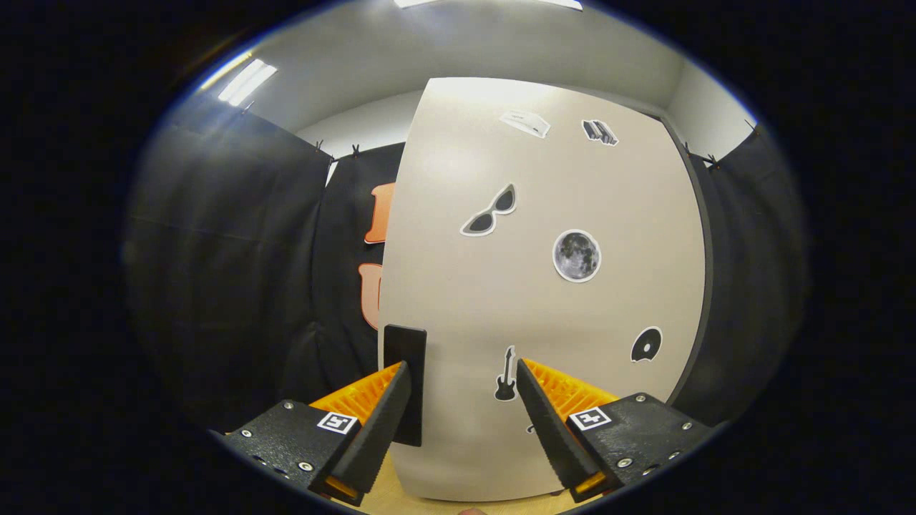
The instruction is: Open the shoe cabinet door, grab the shoes and put them into the shoe cabinet, then close the shoe cabinet door.
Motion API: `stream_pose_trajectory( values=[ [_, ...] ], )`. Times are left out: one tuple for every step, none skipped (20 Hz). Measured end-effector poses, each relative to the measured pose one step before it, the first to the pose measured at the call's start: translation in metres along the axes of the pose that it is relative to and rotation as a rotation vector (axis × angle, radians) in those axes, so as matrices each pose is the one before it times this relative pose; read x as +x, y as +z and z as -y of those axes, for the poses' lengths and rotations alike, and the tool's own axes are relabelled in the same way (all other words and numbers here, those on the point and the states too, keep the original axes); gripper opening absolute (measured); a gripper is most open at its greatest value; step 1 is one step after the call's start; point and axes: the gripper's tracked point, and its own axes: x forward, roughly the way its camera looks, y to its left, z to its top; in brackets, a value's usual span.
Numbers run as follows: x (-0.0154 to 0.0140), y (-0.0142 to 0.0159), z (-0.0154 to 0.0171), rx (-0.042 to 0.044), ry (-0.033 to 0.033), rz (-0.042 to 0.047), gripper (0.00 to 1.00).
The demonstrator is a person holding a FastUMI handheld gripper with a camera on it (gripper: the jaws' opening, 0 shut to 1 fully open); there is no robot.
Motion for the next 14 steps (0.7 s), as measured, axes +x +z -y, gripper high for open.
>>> stream_pose_trajectory(
  values=[
    [0.00086, 0.00045, -0.00035, -0.00716, -0.01165, -0.00923, 0.92],
    [0.00052, 0.00057, -0.00044, -0.01232, -0.01007, -0.00829, 0.92],
    [0.00005, 0.00407, -0.00238, -0.00594, -0.00360, 0.00550, 0.92],
    [-0.00220, 0.00494, -0.00259, 0.00057, 0.00190, 0.00645, 0.93],
    [-0.00041, 0.00182, 0.00005, 0.00433, 0.00100, 0.00022, 0.93],
    [-0.00250, 0.00309, 0.00150, 0.00470, 0.00003, -0.00001, 0.93],
    [-0.00161, 0.00264, 0.00280, 0.00461, -0.00728, 0.00604, 0.93],
    [-0.00284, 0.00542, 0.00125, 0.00562, -0.00616, 0.01194, 0.93],
    [-0.00442, 0.00594, 0.00150, 0.00601, -0.00158, 0.01318, 0.93],
    [-0.00754, 0.00681, 0.00150, 0.00543, -0.00266, 0.01282, 0.93],
    [-0.00701, 0.00821, 0.00173, 0.00557, -0.00386, 0.01597, 0.93],
    [-0.00546, 0.00729, 0.00357, 0.00375, -0.00925, 0.01454, 0.93],
    [-0.00478, 0.00671, 0.00524, 0.00003, -0.01301, 0.00969, 0.93],
    [-0.00449, 0.00696, 0.00287, -0.00130, -0.01532, 0.00852, 0.93]
  ],
)
